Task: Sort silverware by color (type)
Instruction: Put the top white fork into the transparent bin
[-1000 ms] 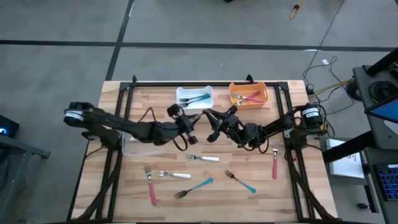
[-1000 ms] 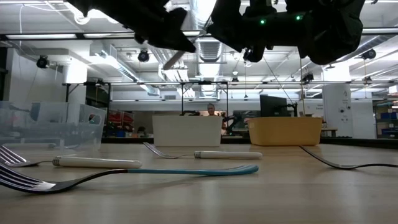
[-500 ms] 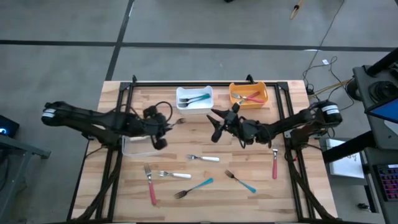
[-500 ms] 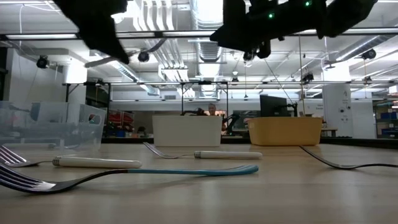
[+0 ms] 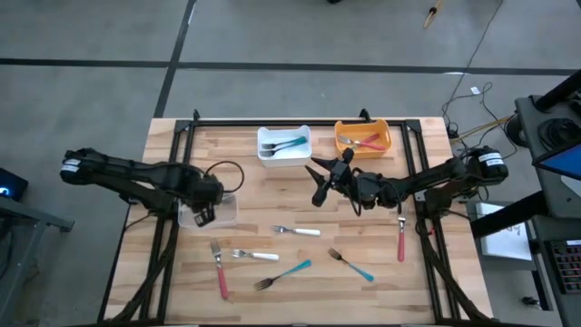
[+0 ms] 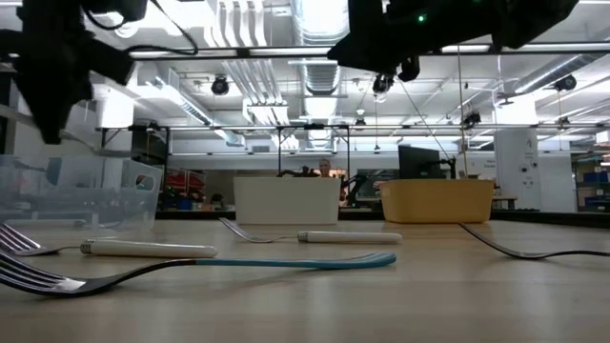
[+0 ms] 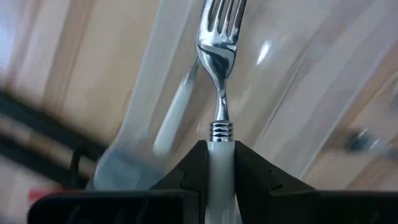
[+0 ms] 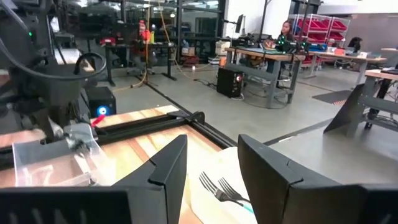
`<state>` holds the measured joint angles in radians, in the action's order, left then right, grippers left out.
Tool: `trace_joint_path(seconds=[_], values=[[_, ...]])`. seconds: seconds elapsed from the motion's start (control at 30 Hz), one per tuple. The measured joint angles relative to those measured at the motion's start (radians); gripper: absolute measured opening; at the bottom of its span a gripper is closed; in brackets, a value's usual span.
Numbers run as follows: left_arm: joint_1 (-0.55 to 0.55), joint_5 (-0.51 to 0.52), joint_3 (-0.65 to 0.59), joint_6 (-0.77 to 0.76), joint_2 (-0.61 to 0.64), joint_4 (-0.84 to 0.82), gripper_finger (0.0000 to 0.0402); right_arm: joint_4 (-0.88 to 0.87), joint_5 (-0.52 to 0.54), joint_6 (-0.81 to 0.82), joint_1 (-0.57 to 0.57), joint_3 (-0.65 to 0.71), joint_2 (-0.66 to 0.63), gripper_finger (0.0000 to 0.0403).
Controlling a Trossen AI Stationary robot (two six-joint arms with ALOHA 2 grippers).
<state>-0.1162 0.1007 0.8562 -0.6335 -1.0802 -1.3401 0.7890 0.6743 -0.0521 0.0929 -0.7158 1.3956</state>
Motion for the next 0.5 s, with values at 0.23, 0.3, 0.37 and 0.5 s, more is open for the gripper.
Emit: trace_joint_path(seconds=[0.23,0.3,0.37,0.5], values=[[0.015,-0.024,0.000,0.021,-0.010,-0.067,0.0036,-0.002,0.000,0.007,0.000,0.000,0.009,0.0133],[0.020,-0.028,0.000,0.021,-0.010,-0.067,0.0036,0.001,0.000,0.007,0.000,0.000,0.013,0.0130],[0.027,-0.028,0.000,0.021,-0.011,-0.067,0.0036,-0.002,0.000,0.007,0.000,0.000,0.014,0.0127],[0.042,-0.028,-0.005,0.033,-0.023,-0.049,0.0036,-0.001,0.000,0.007,0.000,0.000,0.019,0.0125]])
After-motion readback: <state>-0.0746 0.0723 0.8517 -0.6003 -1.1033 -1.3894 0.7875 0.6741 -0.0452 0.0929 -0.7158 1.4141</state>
